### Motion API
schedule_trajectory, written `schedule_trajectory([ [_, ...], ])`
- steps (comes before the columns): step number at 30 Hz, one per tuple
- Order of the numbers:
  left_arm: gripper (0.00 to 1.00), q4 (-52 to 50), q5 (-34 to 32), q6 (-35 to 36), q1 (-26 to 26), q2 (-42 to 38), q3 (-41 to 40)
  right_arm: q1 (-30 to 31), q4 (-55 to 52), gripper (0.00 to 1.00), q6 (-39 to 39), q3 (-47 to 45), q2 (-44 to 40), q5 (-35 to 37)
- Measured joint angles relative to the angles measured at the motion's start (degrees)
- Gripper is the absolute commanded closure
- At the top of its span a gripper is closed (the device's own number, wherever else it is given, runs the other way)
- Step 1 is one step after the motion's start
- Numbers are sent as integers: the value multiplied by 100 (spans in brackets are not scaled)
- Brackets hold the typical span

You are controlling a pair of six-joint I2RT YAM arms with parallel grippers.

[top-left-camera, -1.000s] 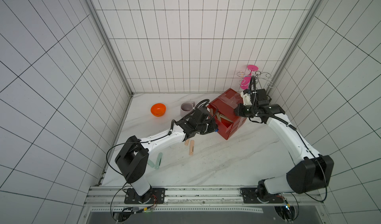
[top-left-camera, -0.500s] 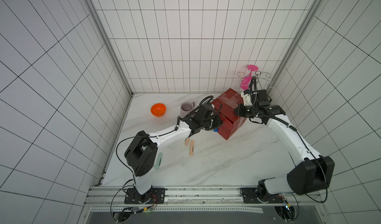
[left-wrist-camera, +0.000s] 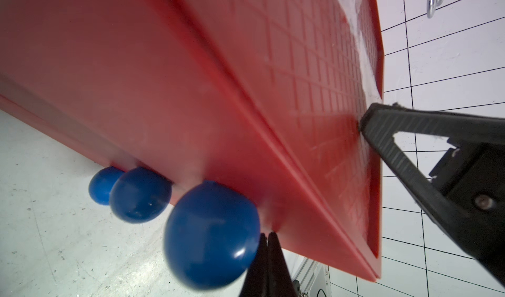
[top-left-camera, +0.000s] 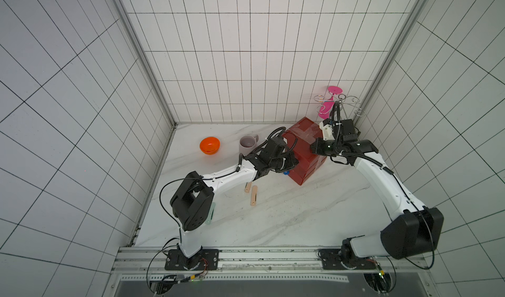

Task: Place the fruit knives into the drawer by color
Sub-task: Close the drawer in the storage box, then open the drawer in the storage box.

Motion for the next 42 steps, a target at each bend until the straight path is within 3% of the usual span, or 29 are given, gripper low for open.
schedule_trajectory([
  [16,100,-229,-96,17,-37,-4,184,0,7,100,2,-15,0,4],
  [22,100,-138,-363,210,-33,-693,9,0,7,100,4,-17,0,2],
  [28,70,459,-501,210,118,-1891,-1029,2,7,100,9,-17,-7,2],
  [32,46,977,-382,22,428,-2068,-1801,0,9,99,26,-39,-28,2],
  [42,43,2267,101,-348,772,-1357,-2741,0,50,98,46,-118,-98,2],
])
